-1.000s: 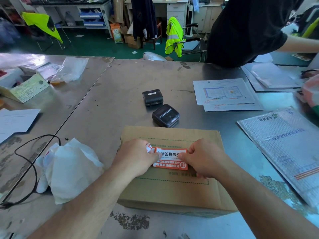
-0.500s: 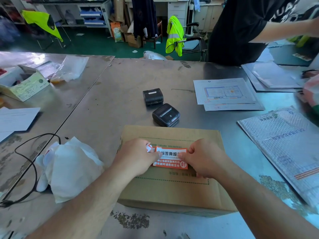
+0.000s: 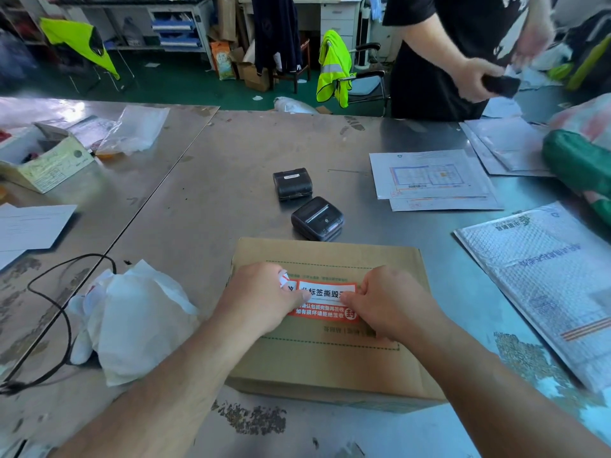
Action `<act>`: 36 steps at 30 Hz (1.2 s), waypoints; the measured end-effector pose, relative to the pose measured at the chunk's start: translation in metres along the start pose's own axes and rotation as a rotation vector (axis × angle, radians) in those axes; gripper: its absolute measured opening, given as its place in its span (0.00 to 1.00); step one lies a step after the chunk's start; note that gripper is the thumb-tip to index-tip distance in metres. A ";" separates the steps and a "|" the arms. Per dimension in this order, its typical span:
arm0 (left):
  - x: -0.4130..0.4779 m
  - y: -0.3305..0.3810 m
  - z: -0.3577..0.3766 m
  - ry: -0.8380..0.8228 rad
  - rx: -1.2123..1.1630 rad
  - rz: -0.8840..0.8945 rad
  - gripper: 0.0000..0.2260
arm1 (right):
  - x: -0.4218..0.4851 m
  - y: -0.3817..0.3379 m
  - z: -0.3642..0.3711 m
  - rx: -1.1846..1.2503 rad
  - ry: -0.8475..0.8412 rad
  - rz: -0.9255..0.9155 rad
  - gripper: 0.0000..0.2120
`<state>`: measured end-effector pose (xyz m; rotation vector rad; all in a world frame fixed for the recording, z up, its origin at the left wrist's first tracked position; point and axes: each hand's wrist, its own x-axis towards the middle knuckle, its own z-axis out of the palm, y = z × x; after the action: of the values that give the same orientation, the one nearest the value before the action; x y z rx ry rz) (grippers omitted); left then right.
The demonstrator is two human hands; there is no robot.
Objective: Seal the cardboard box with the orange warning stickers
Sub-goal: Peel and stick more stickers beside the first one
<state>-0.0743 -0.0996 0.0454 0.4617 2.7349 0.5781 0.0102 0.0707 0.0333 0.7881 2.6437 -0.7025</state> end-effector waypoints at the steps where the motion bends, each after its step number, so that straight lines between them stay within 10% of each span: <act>1: 0.001 -0.001 0.001 0.001 0.001 0.000 0.20 | 0.000 0.000 0.000 -0.008 -0.005 0.000 0.18; 24: 0.026 -0.012 0.001 0.050 0.115 -0.047 0.27 | 0.001 -0.001 -0.010 -0.029 0.017 0.138 0.25; 36: 0.013 -0.011 -0.015 -0.185 0.237 0.090 0.23 | -0.015 0.006 -0.016 -0.086 -0.034 -0.014 0.25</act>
<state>-0.0943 -0.1091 0.0502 0.6626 2.6239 0.2179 0.0233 0.0774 0.0508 0.7283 2.6320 -0.5963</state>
